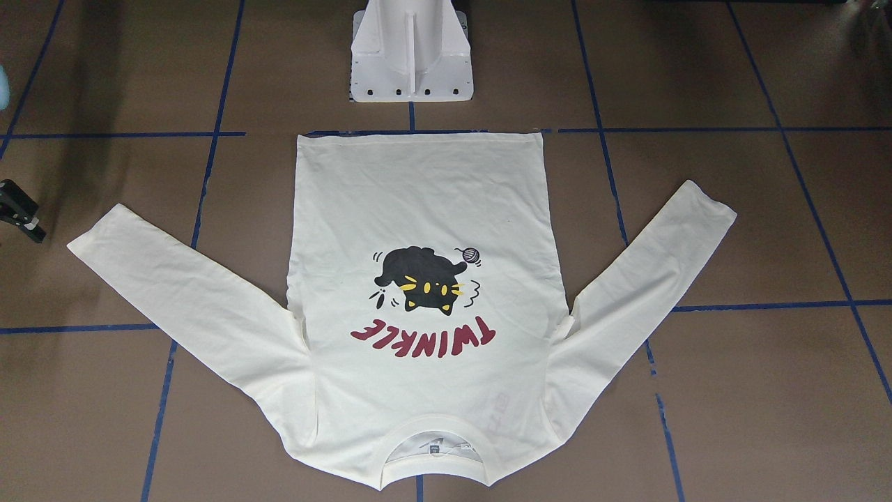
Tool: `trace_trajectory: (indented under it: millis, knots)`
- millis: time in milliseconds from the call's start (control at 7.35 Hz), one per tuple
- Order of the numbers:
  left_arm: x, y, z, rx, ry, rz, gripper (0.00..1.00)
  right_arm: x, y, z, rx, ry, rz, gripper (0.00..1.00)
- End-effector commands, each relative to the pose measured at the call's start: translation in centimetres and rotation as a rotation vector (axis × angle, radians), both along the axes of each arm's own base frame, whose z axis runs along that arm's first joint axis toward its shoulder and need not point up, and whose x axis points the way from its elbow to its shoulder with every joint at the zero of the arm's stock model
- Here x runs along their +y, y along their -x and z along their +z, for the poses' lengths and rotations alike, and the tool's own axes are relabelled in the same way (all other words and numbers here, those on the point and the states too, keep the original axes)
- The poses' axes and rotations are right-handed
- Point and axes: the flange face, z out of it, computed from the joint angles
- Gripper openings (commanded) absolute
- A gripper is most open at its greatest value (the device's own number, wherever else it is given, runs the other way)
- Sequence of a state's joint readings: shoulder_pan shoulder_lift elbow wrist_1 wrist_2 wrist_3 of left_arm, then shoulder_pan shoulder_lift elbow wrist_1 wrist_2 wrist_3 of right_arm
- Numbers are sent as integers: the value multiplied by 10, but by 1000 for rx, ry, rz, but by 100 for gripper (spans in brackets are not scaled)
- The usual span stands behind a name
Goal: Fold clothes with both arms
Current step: 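Move the right gripper to the cuff of the sleeve nearest it and grasp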
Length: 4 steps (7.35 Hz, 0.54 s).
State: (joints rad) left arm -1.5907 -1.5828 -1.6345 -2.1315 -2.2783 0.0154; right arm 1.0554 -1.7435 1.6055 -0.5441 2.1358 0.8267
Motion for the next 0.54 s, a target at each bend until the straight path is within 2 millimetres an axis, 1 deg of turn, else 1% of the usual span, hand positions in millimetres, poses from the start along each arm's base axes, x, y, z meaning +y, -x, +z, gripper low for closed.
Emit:
trace_trajectory:
  millis: [0,136,272,408]
  knots:
    - [0,0,0,1,0,1,100,19,38,16,38,-5,-30,76]
    - [-1,0,-1,0,-3,2,100,22,45,29,61,5,-37,68]
    - [0,0,-1,1,-2,1,100,23,46,33,63,10,-39,63]
    - [0,0,-1,1,-2,1,100,24,48,32,56,3,-40,56]
